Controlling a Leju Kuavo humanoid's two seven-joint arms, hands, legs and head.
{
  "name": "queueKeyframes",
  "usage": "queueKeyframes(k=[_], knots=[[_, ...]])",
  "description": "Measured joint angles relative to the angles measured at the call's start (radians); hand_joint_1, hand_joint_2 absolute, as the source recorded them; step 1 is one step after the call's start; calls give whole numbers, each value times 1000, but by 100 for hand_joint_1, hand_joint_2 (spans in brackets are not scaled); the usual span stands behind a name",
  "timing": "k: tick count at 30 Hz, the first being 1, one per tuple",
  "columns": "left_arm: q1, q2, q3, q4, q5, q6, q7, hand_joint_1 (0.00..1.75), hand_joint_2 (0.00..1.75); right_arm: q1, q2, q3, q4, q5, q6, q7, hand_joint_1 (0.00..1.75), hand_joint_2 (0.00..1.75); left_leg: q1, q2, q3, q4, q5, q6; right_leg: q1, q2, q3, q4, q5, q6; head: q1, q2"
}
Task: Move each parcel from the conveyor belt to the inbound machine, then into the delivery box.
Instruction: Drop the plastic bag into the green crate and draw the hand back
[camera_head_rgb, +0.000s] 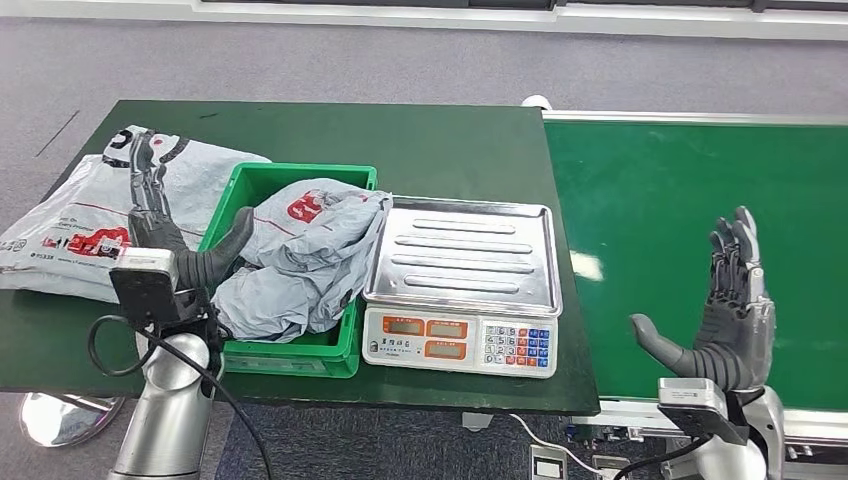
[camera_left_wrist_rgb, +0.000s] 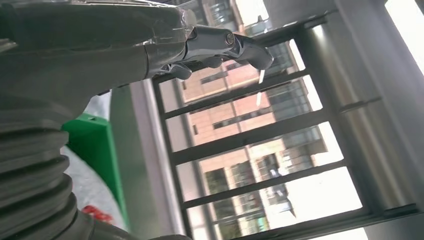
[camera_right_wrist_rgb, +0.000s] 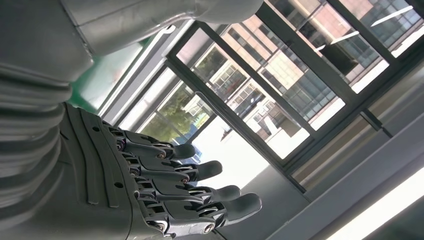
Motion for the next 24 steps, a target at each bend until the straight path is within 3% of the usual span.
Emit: queueKeyframes(k=[2, 6, 14, 16, 18, 21, 22, 24], knots=[[3, -4, 0, -21, 8, 18, -24, 0, 175, -10, 0, 0, 7, -11, 9, 4, 0, 175, 0, 0, 0, 0, 0, 0, 0, 0, 0, 0, 0, 0, 0, 0], [4, -11, 0, -48, 11, 40, -39, 0, 0, -32, 0, 0, 27, -24, 19, 9, 0, 175, 0, 0, 0, 0, 0, 0, 0, -1, 0, 0, 0, 0, 0, 0], [19, -25, -8, -106, 71, 38, -71, 0, 0, -65, -3, 0, 67, -77, 63, 25, 0, 175, 0, 0, 0, 0, 0, 0, 0, 0, 0, 0, 0, 0, 0, 0], [21, -27, -17, -118, 123, -38, -74, 0, 87, -77, -4, 1, 82, -132, 104, 29, 0, 175, 0, 0, 0, 0, 0, 0, 0, 0, 0, 0, 0, 0, 0, 0], [20, -26, -49, -121, 201, -226, -68, 0, 175, -112, -4, 4, 133, -223, 166, 30, 0, 175, 0, 0, 0, 0, 0, 0, 0, 0, 0, 0, 0, 0, 0, 0], [5, -24, -141, -82, 282, -574, -53, 0, 175, -199, -4, 23, 268, -322, 218, 18, 0, 175, 0, 0, 0, 0, 1, 1, -1, 0, 0, 0, 1, 1, 0, 0], [-6, -25, -172, -51, 297, -655, -54, 0, 175, -226, -4, 33, 315, -338, 222, 14, 0, 175, -1, 0, 0, 0, 1, 1, -1, 0, 1, 0, 1, 2, 0, 0], [-31, -30, -222, 32, 301, -726, -65, 0, 175, -260, -3, 56, 394, -350, 213, 6, 0, 175, -1, 0, 1, 0, 1, 2, -1, -1, 1, 0, 2, 2, 0, 0]])
